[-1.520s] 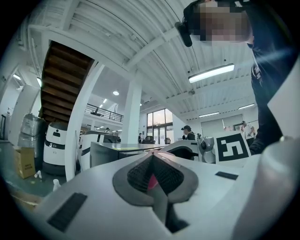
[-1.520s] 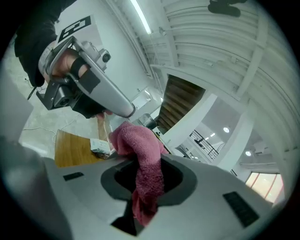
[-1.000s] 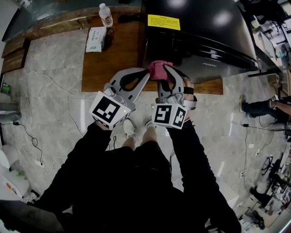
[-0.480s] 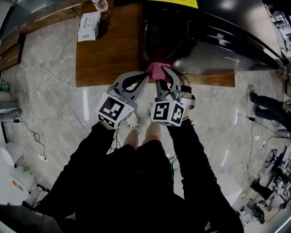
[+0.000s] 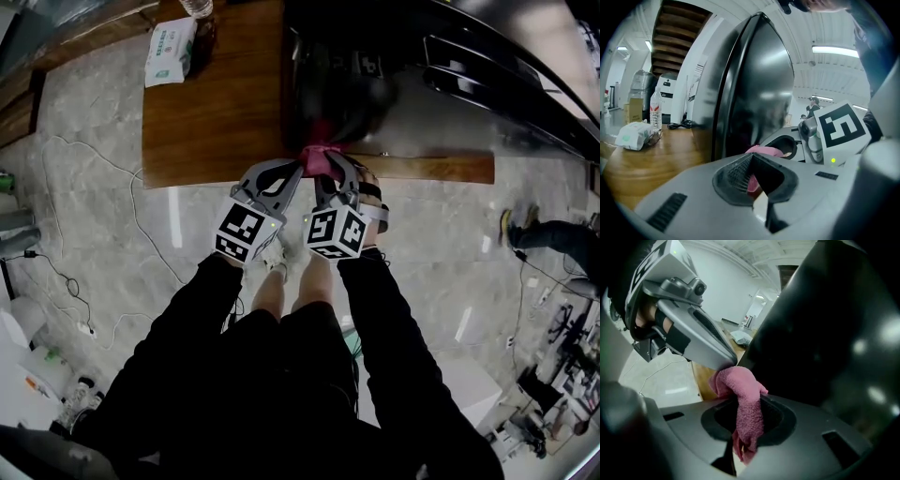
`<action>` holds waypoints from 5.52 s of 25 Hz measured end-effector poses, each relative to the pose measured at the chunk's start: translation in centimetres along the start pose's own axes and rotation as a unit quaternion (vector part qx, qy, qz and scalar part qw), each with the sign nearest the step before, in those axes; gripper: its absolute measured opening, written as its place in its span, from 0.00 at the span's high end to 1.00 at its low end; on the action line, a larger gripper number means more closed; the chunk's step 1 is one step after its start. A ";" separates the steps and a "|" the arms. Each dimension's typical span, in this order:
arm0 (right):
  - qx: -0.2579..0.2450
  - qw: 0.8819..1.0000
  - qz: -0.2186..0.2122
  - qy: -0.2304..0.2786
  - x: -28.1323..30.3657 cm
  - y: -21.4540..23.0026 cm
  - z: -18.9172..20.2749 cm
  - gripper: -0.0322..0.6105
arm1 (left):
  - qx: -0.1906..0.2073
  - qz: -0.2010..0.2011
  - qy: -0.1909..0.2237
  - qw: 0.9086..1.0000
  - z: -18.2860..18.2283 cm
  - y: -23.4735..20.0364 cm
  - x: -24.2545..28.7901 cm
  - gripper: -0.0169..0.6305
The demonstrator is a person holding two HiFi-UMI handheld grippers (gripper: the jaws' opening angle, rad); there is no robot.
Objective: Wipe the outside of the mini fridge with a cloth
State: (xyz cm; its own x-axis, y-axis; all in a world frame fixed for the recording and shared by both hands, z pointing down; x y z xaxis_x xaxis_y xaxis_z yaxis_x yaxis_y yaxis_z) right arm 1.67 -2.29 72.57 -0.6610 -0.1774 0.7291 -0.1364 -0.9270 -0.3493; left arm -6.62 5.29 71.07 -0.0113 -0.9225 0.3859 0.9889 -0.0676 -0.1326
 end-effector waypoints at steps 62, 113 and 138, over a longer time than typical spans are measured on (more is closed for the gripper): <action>-0.047 0.966 0.202 0.152 -36.3 22.9 1.1 0.82 | 0.069 0.000 0.183 0.981 -31.6 25.4 -2.8 0.96; -0.029 0.999 -0.037 -0.021 -7.0 12.2 24.5 0.83 | -0.024 -0.089 -0.045 0.995 -4.6 23.3 14.1 0.96; 0.219 0.936 -0.020 0.274 -38.3 18.7 16.4 0.82 | 0.025 0.030 0.120 0.992 -23.0 33.1 3.7 0.96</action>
State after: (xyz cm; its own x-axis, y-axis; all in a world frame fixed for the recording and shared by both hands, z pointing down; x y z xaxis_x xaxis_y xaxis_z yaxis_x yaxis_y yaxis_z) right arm 36.53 -18.20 47.77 -0.9574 -0.0552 0.2836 0.0675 -0.9971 0.0338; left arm 22.69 -9.14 47.15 0.0178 -0.9887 0.1490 0.9949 0.0027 -0.1011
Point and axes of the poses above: the fingertips, and each gripper's own axes: x forward along the fingers, y to its right, z out of its underside, the point moved 8 cm from there along -x, backward along the fingers, and after that the axes turned 13 degrees about -z, right-handed, at the moved point
